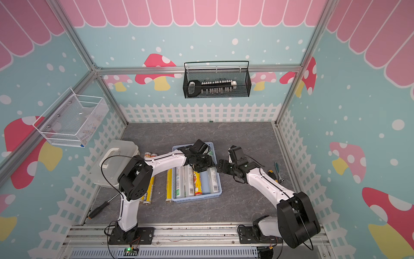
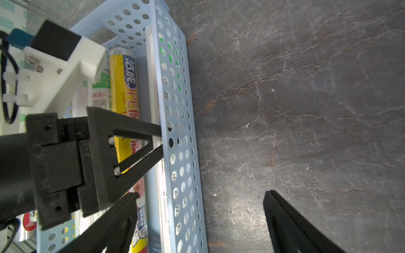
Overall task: Put the plastic wrap into the basket
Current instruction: Place the plastic wrap in the basket.
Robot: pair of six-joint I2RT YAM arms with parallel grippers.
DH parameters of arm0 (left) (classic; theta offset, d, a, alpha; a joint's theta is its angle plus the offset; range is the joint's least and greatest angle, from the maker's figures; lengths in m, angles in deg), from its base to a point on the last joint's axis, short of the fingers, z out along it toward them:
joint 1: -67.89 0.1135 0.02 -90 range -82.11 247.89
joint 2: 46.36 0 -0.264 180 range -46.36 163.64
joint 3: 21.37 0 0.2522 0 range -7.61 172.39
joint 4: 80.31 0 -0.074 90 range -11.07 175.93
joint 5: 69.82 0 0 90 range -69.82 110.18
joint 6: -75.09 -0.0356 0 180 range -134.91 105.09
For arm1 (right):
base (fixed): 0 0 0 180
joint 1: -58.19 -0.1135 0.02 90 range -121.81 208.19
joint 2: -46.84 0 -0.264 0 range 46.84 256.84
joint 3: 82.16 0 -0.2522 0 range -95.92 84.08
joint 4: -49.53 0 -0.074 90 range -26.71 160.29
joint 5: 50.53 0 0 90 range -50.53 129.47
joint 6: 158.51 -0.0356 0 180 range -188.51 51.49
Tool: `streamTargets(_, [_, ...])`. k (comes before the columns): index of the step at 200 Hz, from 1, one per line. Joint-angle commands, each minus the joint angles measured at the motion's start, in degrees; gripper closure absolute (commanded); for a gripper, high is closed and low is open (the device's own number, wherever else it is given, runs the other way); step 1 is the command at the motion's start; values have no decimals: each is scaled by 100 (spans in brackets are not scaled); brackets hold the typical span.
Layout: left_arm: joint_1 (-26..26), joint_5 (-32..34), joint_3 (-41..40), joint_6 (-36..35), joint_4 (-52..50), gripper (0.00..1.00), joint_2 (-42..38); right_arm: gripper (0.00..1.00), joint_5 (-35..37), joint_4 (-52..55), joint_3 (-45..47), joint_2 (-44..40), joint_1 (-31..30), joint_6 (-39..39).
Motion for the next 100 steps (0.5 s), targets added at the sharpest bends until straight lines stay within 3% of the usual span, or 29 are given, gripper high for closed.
streamTargets(1, [-30,-66,125,71,175,35,-114,8,-34,48,15,-42,22,4])
streamTargets(56, [-30,26,67,54,185,43,-284,8,-194,-14,7,-34,21,20])
streamTargets(100, [-21,267,-111,-10,174,38,-649,8,-373,-35,-84,-90,22,80])
